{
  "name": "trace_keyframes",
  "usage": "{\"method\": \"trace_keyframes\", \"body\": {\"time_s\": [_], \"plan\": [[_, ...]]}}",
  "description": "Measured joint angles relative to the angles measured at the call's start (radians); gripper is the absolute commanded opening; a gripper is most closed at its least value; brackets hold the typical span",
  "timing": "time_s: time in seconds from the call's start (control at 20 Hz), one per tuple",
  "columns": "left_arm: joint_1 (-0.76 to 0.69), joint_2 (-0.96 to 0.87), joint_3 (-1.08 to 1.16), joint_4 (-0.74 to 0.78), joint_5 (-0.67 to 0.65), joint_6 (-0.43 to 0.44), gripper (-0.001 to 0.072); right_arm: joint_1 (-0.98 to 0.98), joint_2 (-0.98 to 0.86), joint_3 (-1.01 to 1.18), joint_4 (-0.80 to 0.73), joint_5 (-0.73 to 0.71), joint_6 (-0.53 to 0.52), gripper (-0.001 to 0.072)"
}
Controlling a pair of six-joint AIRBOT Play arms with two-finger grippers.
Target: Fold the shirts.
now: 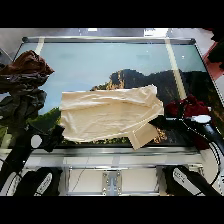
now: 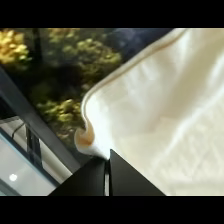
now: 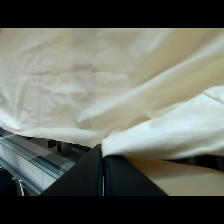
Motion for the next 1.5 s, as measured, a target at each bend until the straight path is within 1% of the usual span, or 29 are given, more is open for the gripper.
{"method": "trace_keyframes", "body": {"time_s": [0.1, 0.25, 0.4, 0.5, 0.7, 0.85, 1.05, 1.3, 1.5], "plan": [[0.0, 0.012, 0.095, 0.051, -0.039, 0.051, 0.0008, -0.033, 0.01, 0.023, 0.004, 0.043, 0.002, 0.0023], [0.0, 0.019, 0.252, 0.145, -0.082, 0.135, 0.0007, -0.103, 0.044, 0.097, 0.003, 0.112, 0.033, 0.002], [0.0, -0.029, 0.364, 0.138, -0.061, 0.267, 0.0007, -0.109, 0.064, 0.218, -0.019, 0.15, 0.066, 0.0019], [0.0, -0.107, 0.417, 0.105, -0.011, 0.349, 0.0007, -0.062, 0.061, 0.305, -0.069, 0.118, 0.092, 0.0019], [0.0, -0.353, 0.569, 0.063, 0.105, 0.475, 0.0008, 0.036, -0.029, 0.456, -0.16, -0.036, 0.143, 0.0019], [0.0, -0.563, 0.742, 0.072, 0.148, 0.517, 0.0008, 0.076, -0.164, 0.556, -0.185, -0.135, 0.163, 0.0019], [0.0, -0.793, 0.937, 0.082, 0.122, 0.557, 0.0009, 0.109, -0.368, 0.656, -0.187, -0.246, 0.187, 0.0019], [0.0, -0.922, 1.013, 0.087, 0.072, 0.604, 0.0009, 0.138, -0.576, 0.733, -0.194, -0.34, 0.198, 0.0019], [0.0, -0.975, 1.026, 0.089, 0.021, 0.628, 0.0009, 0.147, -0.664, 0.758, -0.21, -0.374, 0.201, 0.0019]]}}
